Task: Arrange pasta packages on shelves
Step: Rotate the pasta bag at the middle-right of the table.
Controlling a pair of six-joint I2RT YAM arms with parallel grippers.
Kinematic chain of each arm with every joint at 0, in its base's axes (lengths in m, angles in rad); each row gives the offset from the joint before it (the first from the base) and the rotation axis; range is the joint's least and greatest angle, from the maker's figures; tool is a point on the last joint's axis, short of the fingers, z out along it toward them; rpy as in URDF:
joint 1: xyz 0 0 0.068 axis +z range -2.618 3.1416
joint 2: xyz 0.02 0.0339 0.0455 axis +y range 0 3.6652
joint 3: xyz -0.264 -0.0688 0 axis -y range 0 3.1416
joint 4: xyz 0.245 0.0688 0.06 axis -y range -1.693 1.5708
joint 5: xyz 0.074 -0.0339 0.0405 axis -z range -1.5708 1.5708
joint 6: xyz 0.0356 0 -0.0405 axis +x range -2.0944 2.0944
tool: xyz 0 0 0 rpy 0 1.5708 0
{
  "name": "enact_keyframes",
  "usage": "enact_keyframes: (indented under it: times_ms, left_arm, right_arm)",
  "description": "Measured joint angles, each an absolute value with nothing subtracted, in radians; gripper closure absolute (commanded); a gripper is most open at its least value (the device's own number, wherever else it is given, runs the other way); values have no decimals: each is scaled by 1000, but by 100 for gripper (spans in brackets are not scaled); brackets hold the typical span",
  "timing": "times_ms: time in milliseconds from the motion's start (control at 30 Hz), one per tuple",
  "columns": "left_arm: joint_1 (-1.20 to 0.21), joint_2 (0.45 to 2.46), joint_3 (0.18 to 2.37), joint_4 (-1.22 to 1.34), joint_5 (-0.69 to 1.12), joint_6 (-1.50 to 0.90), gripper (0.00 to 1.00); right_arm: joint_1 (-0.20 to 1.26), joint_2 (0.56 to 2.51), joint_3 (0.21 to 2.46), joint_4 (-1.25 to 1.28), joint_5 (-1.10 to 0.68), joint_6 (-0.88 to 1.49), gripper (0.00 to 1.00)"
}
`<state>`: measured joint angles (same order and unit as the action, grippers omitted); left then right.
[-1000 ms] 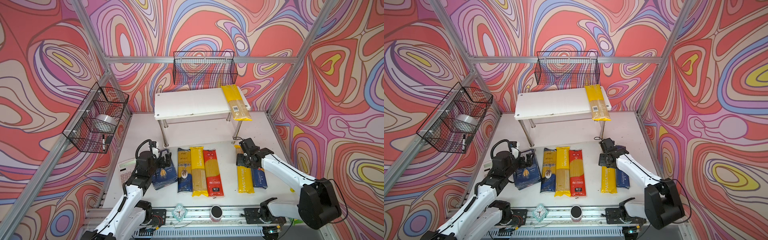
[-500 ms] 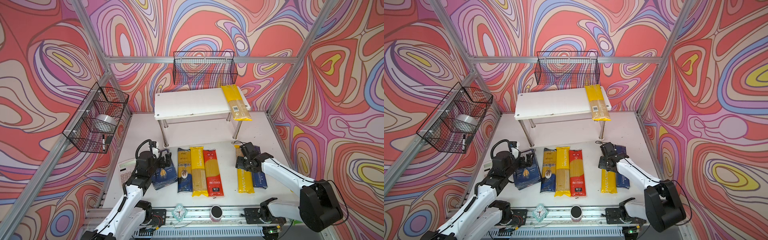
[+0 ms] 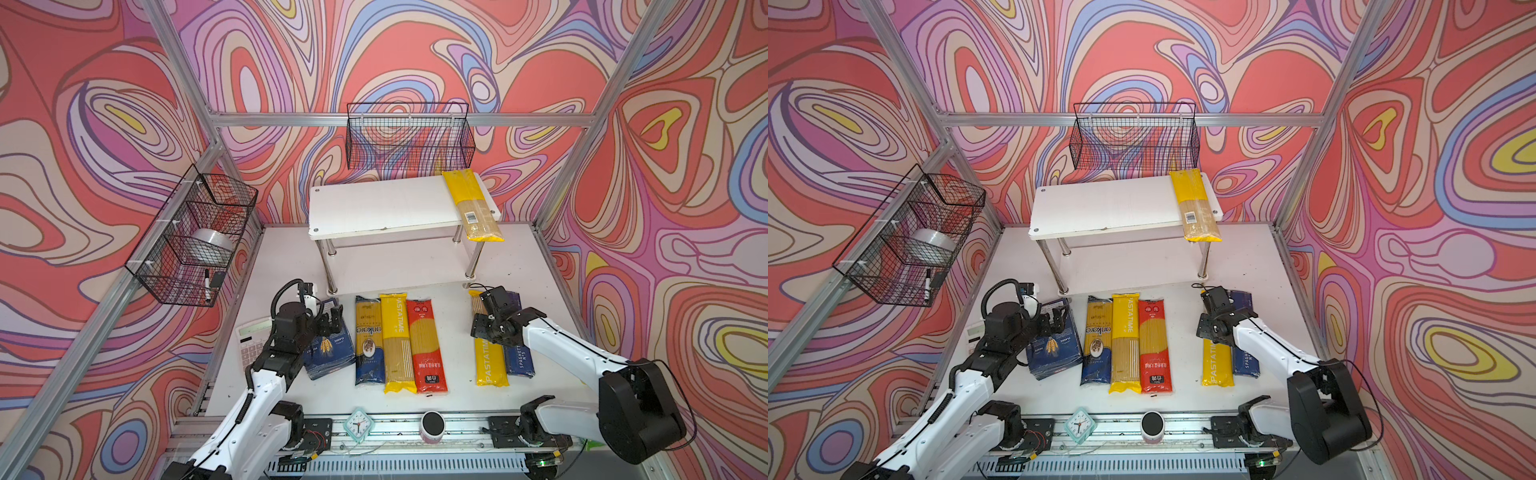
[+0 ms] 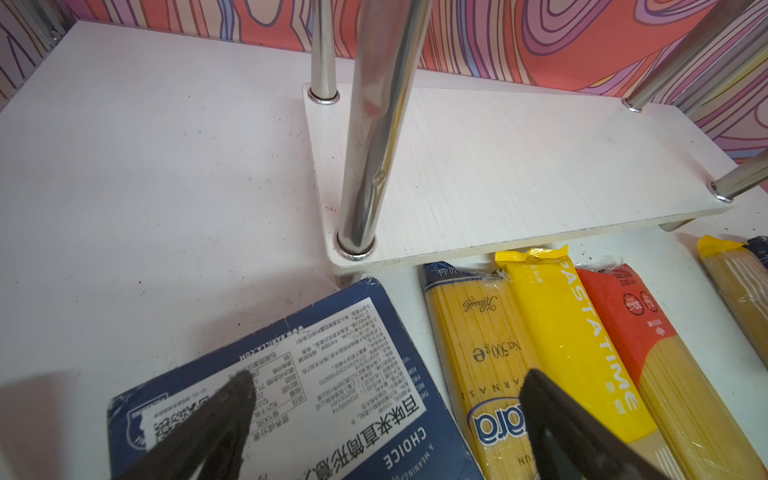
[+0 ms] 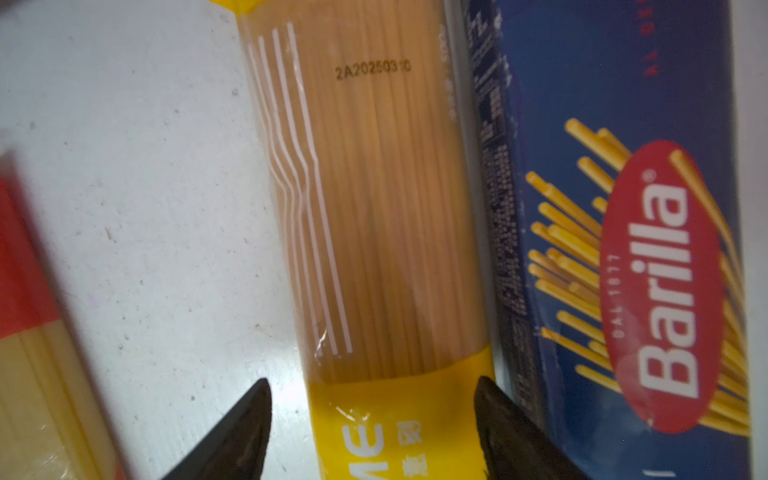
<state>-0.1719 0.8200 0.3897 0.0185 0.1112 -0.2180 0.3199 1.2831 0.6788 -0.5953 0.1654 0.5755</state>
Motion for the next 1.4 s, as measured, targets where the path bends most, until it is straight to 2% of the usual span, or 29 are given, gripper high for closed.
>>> enact_keyframes:
  times_ms: [533,767,1100,1200,1400]
  left_arm:
    - [-172,820,390,19,111,-218,0]
    - [-172,820,390,19,112,-218,0]
    - [-172,820,390,19,112,-218,0]
    - [-172,820,390,19,111,-218,0]
    - [-172,820,390,19,111,-220,0]
  right_arm:
    - [317,1291,644,-505,52,596,21]
    - [310,1219,578,-427,-43,612,22]
    - [315,1223,556,-344,-159,626,28]
    - [332,1234,581,-377,-144,625,28]
    - [350,1231,699,-546,17,642,26]
